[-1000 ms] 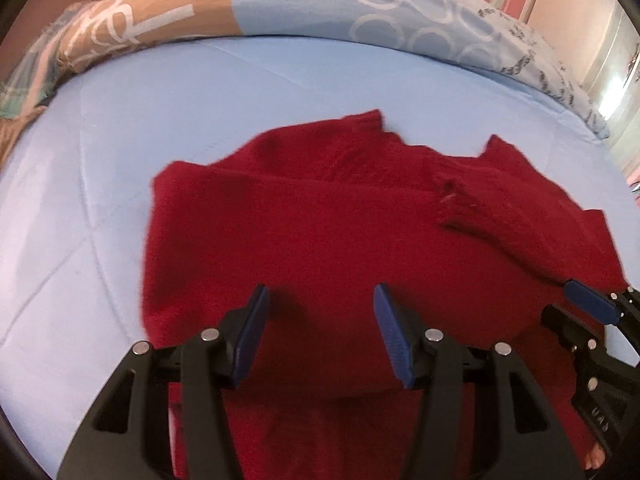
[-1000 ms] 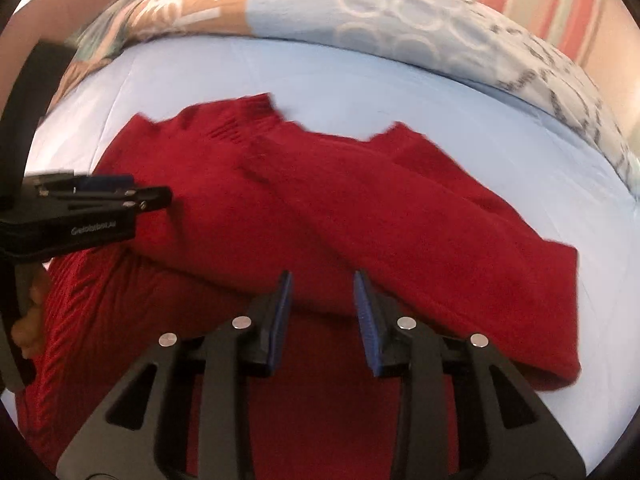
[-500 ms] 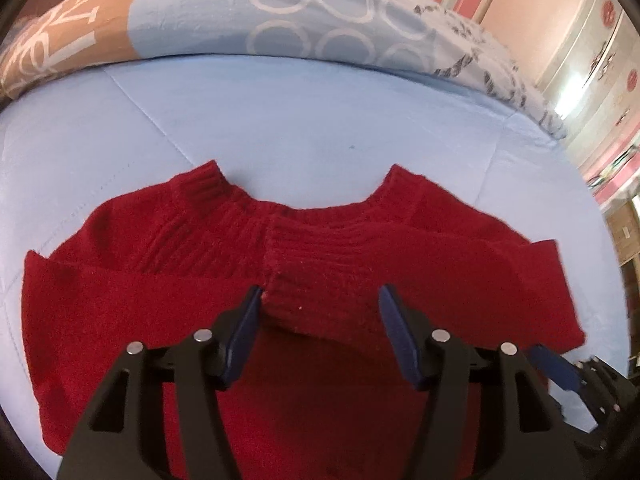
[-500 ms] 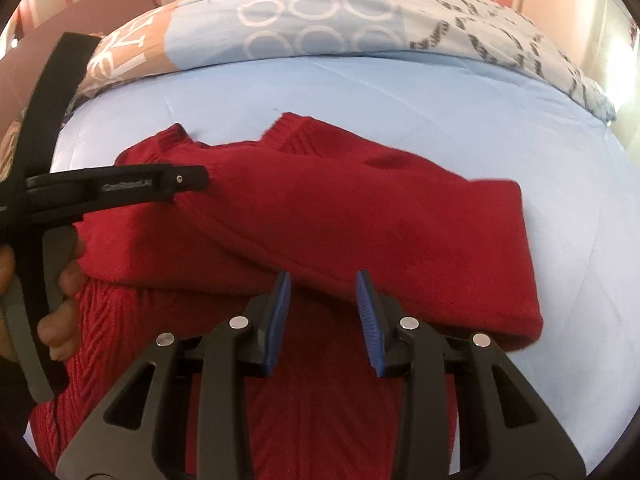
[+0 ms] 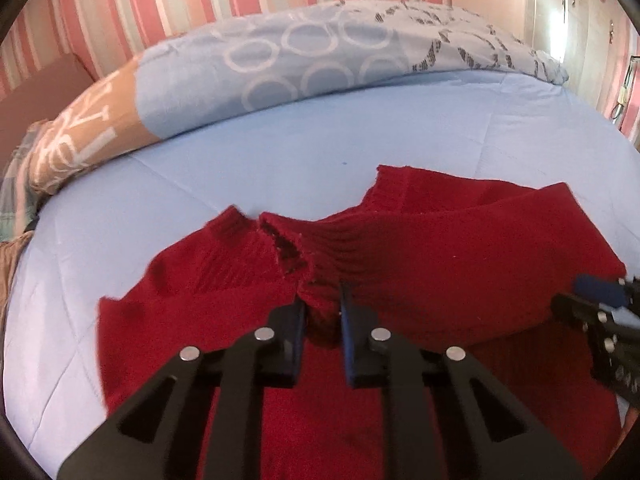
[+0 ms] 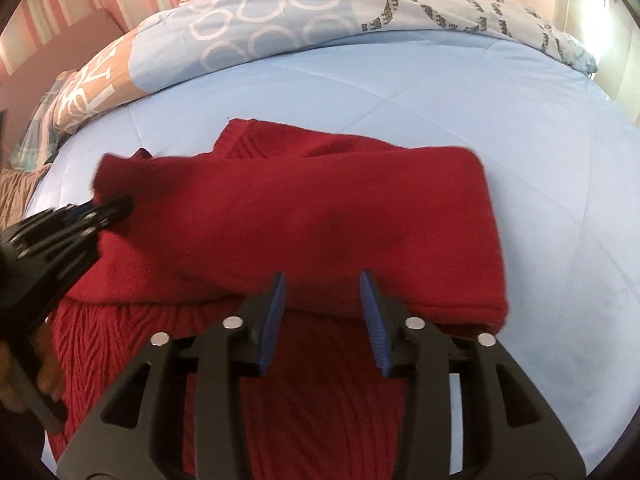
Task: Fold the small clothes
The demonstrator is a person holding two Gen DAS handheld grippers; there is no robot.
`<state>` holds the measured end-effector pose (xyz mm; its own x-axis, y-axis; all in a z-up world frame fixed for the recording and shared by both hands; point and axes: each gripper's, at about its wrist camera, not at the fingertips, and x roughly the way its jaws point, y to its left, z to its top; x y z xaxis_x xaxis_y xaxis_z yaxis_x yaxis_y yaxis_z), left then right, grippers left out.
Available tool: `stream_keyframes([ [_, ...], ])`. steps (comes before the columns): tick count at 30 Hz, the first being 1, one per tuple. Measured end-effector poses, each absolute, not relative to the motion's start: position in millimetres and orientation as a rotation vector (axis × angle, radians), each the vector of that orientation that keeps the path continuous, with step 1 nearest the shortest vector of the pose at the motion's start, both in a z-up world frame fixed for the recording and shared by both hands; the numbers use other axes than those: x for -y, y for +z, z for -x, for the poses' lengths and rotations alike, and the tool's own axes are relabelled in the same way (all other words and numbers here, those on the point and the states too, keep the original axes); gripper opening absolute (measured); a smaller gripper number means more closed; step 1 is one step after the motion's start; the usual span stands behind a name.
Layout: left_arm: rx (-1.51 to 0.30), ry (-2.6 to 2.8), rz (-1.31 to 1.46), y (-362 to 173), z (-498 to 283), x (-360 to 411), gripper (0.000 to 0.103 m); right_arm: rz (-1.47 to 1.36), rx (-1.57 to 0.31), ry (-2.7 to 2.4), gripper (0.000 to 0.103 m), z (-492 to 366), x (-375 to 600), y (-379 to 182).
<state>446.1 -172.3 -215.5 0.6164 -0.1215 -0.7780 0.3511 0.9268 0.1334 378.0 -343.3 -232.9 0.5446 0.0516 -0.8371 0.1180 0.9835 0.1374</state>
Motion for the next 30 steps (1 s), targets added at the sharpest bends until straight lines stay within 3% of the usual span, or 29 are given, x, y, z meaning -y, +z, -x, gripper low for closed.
stream_keyframes([
  [11, -0.795, -0.053, -0.484, -204, -424, 89, 0.015, -0.154, -0.969, -0.026, 0.048, -375, 329, -221],
  [15, -0.906, -0.043, -0.419, -232, -436, 56, 0.015, -0.158, -0.981, -0.03, 0.049, -374, 322, -227],
  [26, -0.931, -0.034, -0.231, -242, -434, 21, 0.016, -0.127, -0.976, -0.035, 0.049, -376, 323, -221],
  [30, -0.986, -0.07, -0.242, -248, -435, 16, 0.03, -0.132, -0.983, -0.047, 0.05, -374, 327, -224],
])
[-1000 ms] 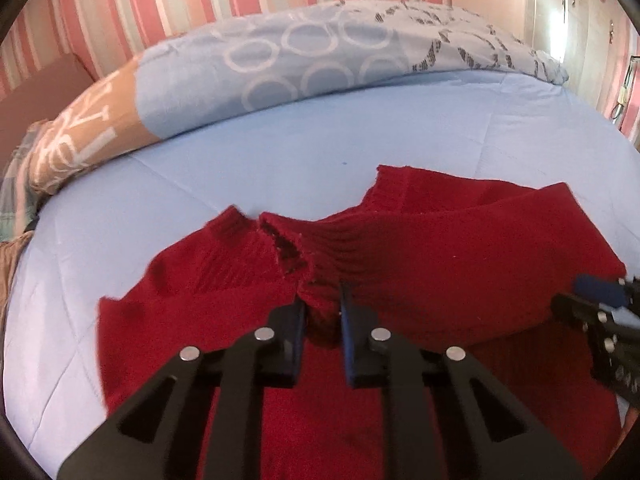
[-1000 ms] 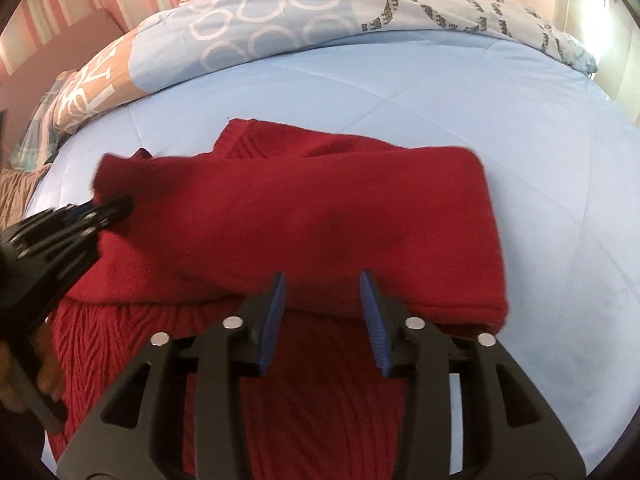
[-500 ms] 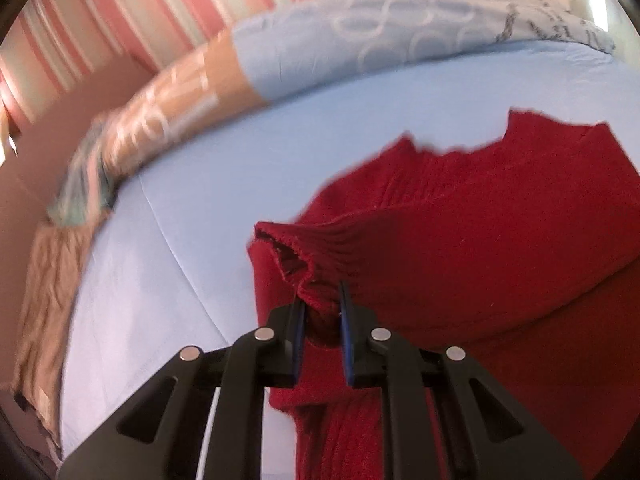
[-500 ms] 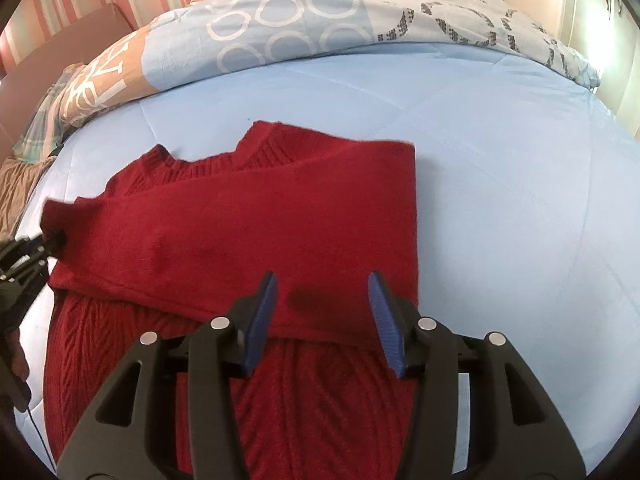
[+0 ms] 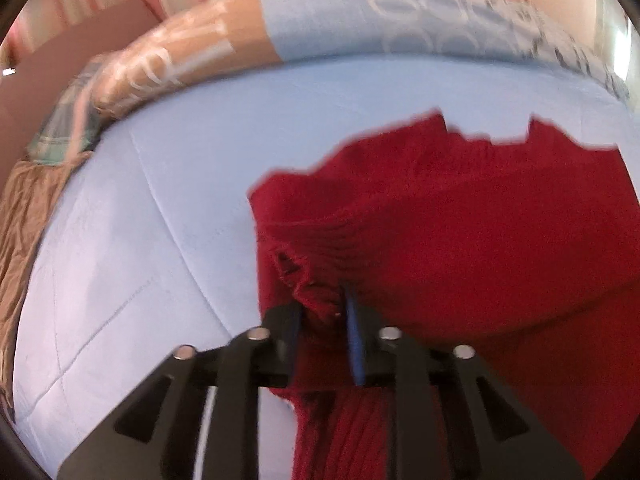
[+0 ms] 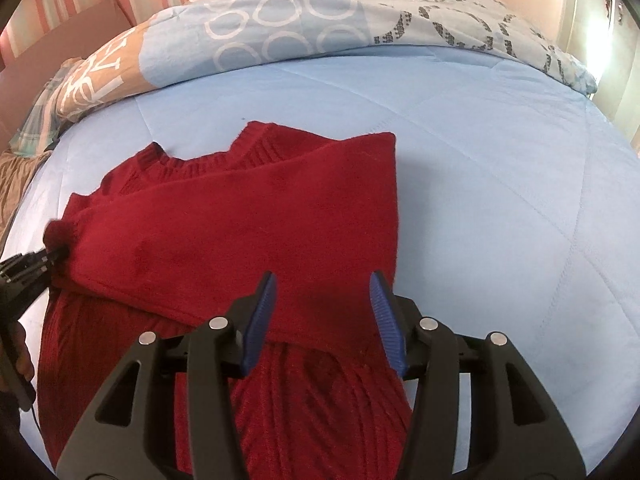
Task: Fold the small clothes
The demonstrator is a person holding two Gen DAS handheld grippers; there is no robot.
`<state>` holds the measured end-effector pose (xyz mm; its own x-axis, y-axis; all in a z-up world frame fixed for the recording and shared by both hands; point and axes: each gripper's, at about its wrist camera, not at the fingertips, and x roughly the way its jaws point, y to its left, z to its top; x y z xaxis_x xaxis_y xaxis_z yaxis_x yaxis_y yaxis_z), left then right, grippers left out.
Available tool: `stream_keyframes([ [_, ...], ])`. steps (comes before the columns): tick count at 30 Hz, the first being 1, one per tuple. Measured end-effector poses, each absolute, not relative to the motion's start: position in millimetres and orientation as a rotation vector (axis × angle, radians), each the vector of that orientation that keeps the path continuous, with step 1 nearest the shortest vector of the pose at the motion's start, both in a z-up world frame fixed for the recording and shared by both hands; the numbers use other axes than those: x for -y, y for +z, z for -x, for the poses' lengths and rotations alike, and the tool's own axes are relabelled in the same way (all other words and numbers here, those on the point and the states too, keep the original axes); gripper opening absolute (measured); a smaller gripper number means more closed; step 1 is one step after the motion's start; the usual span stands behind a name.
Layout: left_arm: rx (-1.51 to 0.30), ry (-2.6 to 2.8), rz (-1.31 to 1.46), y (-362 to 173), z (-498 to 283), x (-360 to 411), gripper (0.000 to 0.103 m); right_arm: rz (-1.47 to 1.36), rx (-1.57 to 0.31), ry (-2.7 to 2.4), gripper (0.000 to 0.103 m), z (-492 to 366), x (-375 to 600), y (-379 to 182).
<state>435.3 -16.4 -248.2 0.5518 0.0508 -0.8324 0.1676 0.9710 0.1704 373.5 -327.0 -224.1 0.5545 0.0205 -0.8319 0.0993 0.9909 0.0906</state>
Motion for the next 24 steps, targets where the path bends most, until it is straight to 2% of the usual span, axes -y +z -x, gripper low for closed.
stream_keyframes([
  [1, -0.98, -0.073, -0.217, -242, -435, 8, 0.041, -0.137, -0.981, -0.047, 0.051, -373, 328, -224],
  [3, -0.987, -0.079, -0.182, -231, -434, -5, 0.048, -0.15, -0.97, -0.048, 0.053, -370, 331, -221],
  [6, -1.002, -0.057, -0.131, -209, -430, -25, 0.049, -0.156, -0.969, -0.054, 0.057, -370, 335, -222],
  [10, -0.979, -0.097, -0.192, -194, -431, -6, 0.057, -0.113, -1.007, -0.11, 0.057, -379, 338, -228],
  [15, -1.017, -0.042, -0.377, -232, -447, 30, 0.057, -0.156, -1.126, -0.145, 0.058, -397, 351, -251],
  [19, -1.025, -0.016, -0.38, -250, -452, 31, 0.062, -0.166, -1.131, -0.144, 0.07, -399, 359, -256],
  [21, -1.016, 0.002, -0.389, -252, -454, 31, 0.067, -0.173, -1.13, -0.138, 0.072, -398, 361, -259],
  [24, -1.018, 0.004, -0.378, -249, -451, 31, 0.068, -0.192, -1.12, -0.124, 0.073, -396, 365, -259],
])
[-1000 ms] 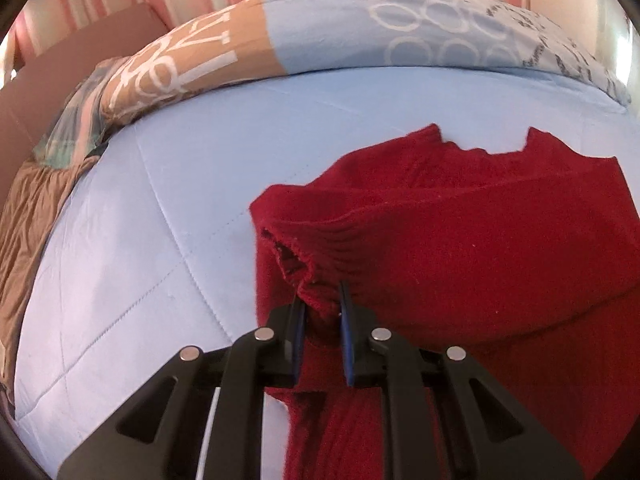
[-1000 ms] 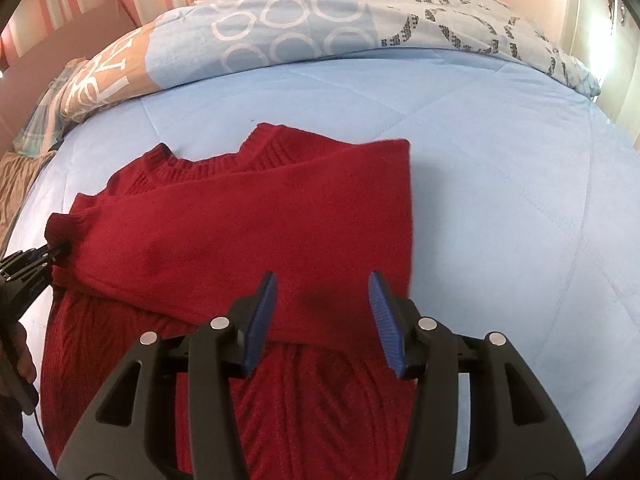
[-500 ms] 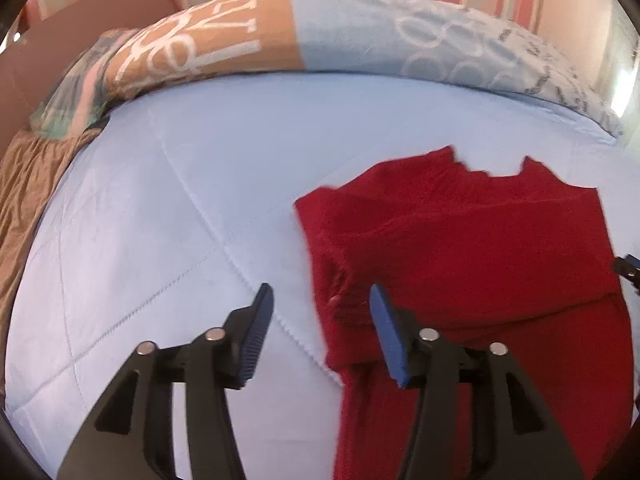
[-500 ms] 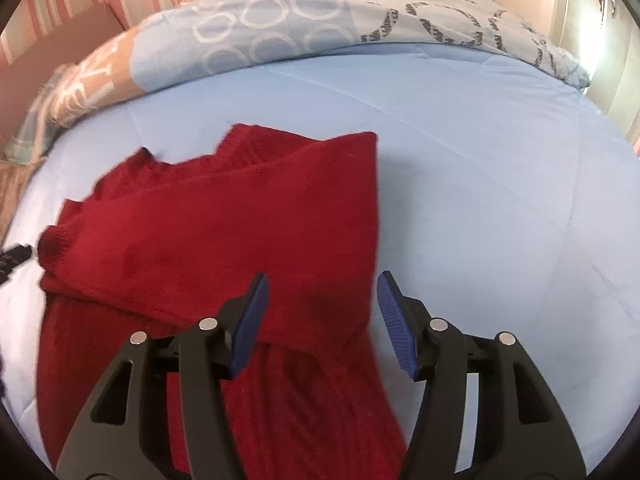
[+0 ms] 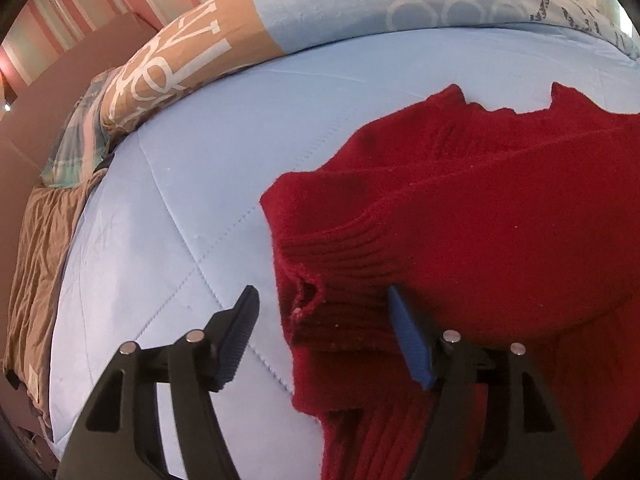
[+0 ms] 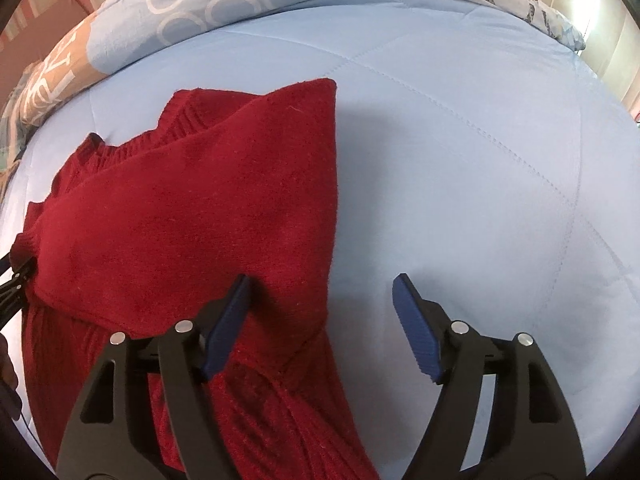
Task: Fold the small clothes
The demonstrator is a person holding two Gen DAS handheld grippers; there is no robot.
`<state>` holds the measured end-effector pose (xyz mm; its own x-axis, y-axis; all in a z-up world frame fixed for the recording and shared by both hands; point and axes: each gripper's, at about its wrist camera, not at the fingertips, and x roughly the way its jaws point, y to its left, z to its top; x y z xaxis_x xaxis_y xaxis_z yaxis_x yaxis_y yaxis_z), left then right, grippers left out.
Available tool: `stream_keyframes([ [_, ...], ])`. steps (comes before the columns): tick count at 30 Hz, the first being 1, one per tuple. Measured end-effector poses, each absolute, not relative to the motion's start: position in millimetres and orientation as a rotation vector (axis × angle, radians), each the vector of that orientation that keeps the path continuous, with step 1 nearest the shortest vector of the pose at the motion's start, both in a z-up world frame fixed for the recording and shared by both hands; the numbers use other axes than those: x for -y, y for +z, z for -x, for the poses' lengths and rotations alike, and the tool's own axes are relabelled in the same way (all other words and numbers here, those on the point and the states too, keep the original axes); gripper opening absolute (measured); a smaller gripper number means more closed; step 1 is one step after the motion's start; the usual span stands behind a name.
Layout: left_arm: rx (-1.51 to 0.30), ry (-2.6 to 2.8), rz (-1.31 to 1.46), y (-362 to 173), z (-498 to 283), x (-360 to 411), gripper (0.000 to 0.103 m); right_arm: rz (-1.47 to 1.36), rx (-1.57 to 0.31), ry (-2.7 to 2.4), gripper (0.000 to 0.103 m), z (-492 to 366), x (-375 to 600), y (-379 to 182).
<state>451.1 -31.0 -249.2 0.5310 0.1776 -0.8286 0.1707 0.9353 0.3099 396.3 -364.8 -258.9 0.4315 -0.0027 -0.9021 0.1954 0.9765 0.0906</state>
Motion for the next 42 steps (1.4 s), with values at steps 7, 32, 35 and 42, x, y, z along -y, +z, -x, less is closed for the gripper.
stream_keyframes([
  [7, -1.062, -0.043, -0.284, -233, -426, 15, 0.068, -0.18, -1.061, -0.08, 0.072, -378, 360, -241],
  [32, -1.175, -0.068, -0.248, -242, -267, 0, 0.069, -0.06, -1.208, -0.066, 0.06, -242, 341, -251],
  [35, -1.184, -0.073, -0.225, -241, -246, -6, 0.068, -0.071, -1.203, -0.054, 0.06, -218, 339, -247],
  [42, -1.24, -0.076, -0.111, -232, -201, -24, 0.069, -0.109, -1.165, -0.001, 0.061, -166, 331, -229],
])
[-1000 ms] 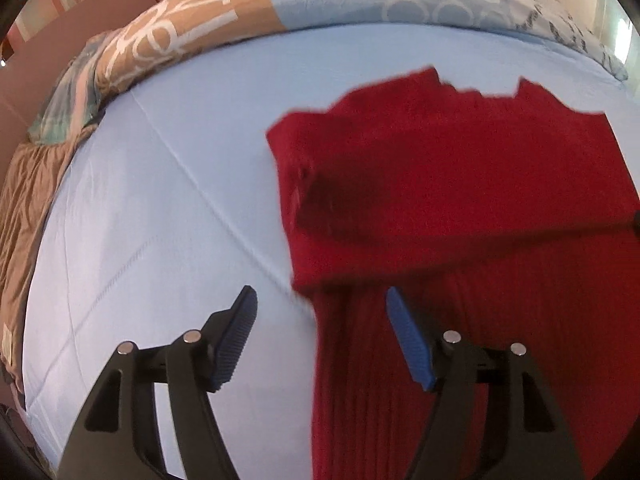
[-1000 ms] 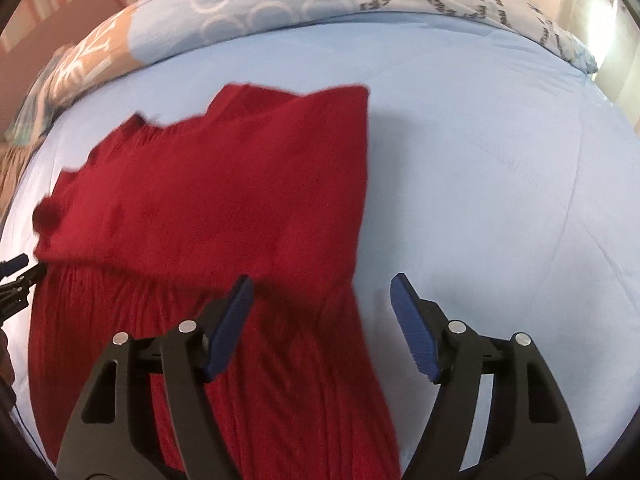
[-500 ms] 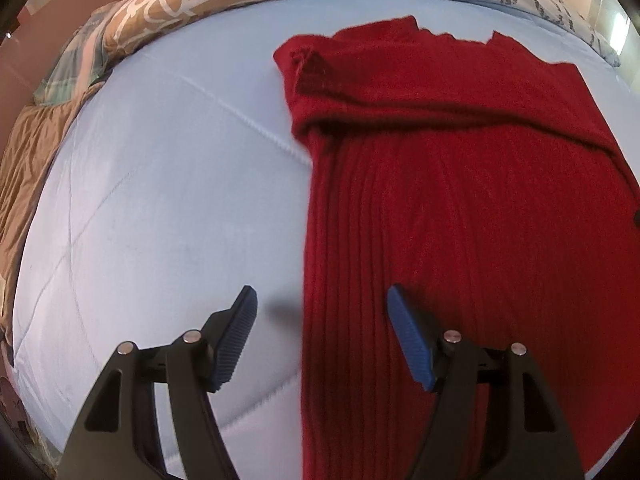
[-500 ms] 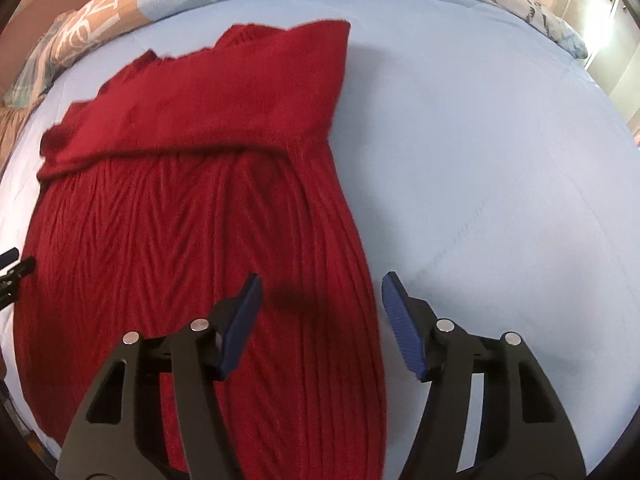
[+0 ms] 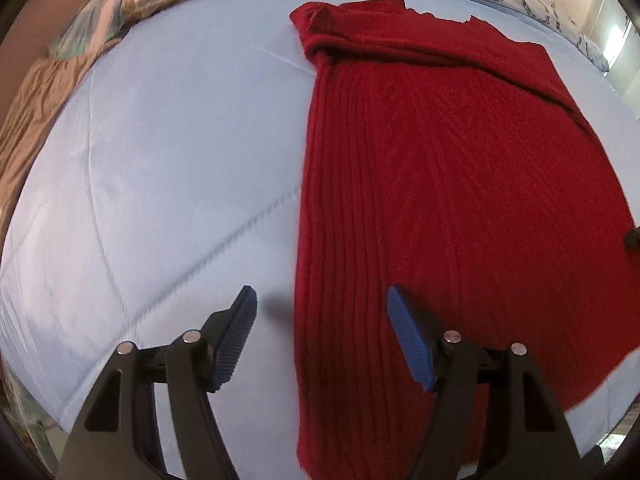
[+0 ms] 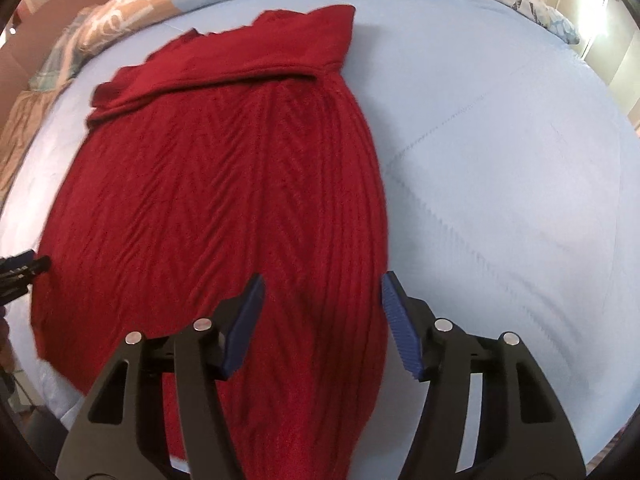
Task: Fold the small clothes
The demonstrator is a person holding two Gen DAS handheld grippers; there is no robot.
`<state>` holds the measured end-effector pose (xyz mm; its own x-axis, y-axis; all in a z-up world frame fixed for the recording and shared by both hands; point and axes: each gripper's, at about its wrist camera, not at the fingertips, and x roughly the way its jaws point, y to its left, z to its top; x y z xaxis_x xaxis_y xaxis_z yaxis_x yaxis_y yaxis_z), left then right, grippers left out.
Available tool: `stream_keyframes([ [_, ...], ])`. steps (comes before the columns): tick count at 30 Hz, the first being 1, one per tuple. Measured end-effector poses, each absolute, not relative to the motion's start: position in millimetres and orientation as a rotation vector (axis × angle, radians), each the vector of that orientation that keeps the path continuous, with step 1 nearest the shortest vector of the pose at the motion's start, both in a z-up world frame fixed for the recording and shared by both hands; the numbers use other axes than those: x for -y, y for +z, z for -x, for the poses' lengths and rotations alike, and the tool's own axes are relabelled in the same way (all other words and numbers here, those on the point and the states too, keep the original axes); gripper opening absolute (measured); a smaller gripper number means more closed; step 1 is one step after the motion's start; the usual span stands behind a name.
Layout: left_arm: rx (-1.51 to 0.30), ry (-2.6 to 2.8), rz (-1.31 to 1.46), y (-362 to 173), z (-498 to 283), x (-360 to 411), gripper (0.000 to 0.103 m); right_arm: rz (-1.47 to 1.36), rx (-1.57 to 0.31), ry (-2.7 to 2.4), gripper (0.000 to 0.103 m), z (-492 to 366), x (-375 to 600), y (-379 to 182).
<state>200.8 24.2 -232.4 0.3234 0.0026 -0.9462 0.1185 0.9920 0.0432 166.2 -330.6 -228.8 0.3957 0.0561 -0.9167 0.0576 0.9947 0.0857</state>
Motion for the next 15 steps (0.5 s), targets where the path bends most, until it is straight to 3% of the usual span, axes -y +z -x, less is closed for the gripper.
stream_keyframes([
  [6, -1.213, -0.092, -0.033, -224, -168, -37, 0.076, -0.085, -1.131, 0.013, 0.062, -137, 321, -219],
  [15, -1.273, -0.145, 0.063, -234, -138, -32, 0.077, -0.082, -1.176, -0.023, 0.061, -116, 320, -229],
])
